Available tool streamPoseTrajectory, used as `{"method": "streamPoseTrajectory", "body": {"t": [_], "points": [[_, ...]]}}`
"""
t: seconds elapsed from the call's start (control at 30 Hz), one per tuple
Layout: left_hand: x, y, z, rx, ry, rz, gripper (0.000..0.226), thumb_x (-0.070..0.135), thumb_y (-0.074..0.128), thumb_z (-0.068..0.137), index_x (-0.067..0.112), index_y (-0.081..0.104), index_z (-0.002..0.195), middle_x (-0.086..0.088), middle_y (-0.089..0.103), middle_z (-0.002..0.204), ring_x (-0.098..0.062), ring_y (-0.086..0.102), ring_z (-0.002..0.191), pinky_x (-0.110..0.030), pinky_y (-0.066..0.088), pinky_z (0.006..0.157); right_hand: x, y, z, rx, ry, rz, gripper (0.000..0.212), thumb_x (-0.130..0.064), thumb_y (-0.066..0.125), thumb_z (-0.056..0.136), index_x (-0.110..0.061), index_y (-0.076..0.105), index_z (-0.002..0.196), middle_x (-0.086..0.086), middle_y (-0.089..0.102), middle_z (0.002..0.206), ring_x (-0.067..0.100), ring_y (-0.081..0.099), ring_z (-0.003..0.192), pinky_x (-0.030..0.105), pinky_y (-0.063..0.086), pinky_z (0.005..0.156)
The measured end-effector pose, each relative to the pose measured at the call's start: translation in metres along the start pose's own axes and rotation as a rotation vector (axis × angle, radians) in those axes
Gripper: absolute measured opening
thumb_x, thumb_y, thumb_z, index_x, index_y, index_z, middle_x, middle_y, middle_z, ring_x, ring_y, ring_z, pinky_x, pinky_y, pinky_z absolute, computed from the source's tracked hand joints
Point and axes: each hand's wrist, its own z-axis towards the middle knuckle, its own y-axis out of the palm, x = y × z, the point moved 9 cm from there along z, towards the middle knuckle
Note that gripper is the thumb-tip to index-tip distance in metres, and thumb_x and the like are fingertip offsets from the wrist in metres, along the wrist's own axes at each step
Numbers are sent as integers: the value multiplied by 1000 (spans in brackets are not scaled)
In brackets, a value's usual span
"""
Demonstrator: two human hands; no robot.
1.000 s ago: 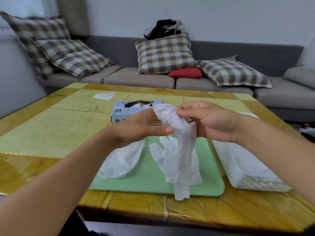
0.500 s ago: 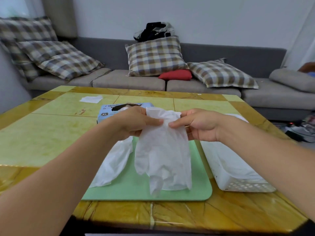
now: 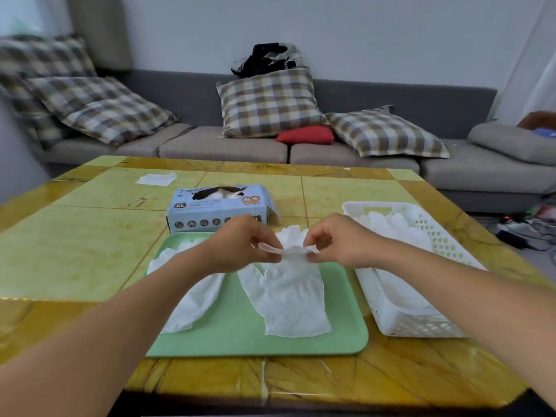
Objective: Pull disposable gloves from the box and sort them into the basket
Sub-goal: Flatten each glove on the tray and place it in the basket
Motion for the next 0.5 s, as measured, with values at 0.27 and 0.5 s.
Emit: {"method": "streamPoseTrajectory", "body": {"t": [0.27,0.5], "points": [[9,42,-24,-221,37,51,9,26,80,86,20,82,93,10,77,83,-4,69,72,-18,54,69,-1,22,-23,-182,-42,-319,20,-7,71,87,-18,79,102,-7,75,97,6,67,85,27,56,81],[22,76,-44,-377,75,49,17,31,77,88,17,80,97,7,78,88,-3,68,75,-27,57,78,-6,41,-27,-275,-84,-509,21,-10,69,86,-24,78,98,-15,68,90,-10,49,68,21,45,69]]}}
